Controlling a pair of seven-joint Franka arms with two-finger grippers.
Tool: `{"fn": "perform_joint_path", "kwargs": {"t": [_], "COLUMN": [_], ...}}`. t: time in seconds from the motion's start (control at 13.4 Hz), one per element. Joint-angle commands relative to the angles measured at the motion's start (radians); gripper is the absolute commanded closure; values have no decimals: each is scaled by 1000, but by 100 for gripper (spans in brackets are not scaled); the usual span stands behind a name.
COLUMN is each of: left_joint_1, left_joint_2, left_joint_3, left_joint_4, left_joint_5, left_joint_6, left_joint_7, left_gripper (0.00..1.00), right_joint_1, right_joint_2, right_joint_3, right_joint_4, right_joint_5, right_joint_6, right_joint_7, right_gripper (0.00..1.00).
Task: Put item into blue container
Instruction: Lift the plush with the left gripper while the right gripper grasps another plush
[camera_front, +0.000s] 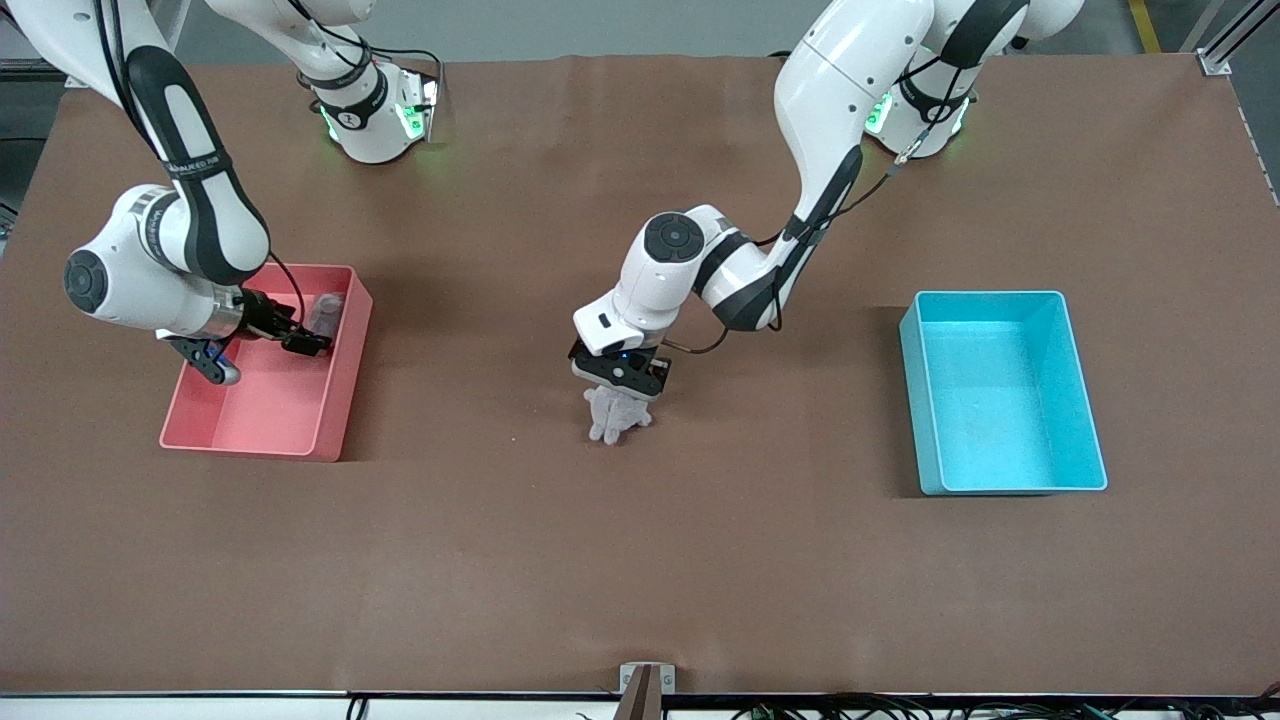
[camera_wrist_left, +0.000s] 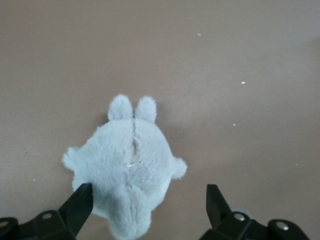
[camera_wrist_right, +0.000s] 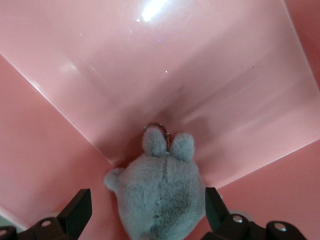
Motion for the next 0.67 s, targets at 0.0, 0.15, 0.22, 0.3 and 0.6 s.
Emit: {"fn": "perform_joint_path", "kwargs": {"t": [0.0,0.15,0.22,0.3,0.6], "left_joint_1": [-24,-63,-75,-78,-78], "left_joint_2": [27,27,29,35,53], "left_joint_3": [39,96,116,124,132], "left_joint_4": [25,25,25,25,37], "left_joint_5": [16,15,15,15,15], "left_joint_6": [8,6,8,6,9], "left_joint_7": [-12,-12,-13,-12,-13], "left_gripper": [0,0,0,0,0], "right_joint_1": [-22,-22,-22,-18,1], "right_joint_2": [0,19,25,36,73], "right_joint_3": [19,21,21,21,21], "right_joint_4": [-33,-33,-33,-33,-33], "right_joint_5": [31,32,53,76,90], "right_joint_6": [26,26,26,26,25], "right_joint_7": [-17,-16,-17,-17,-17], "right_gripper": [0,0,0,0,0]}}
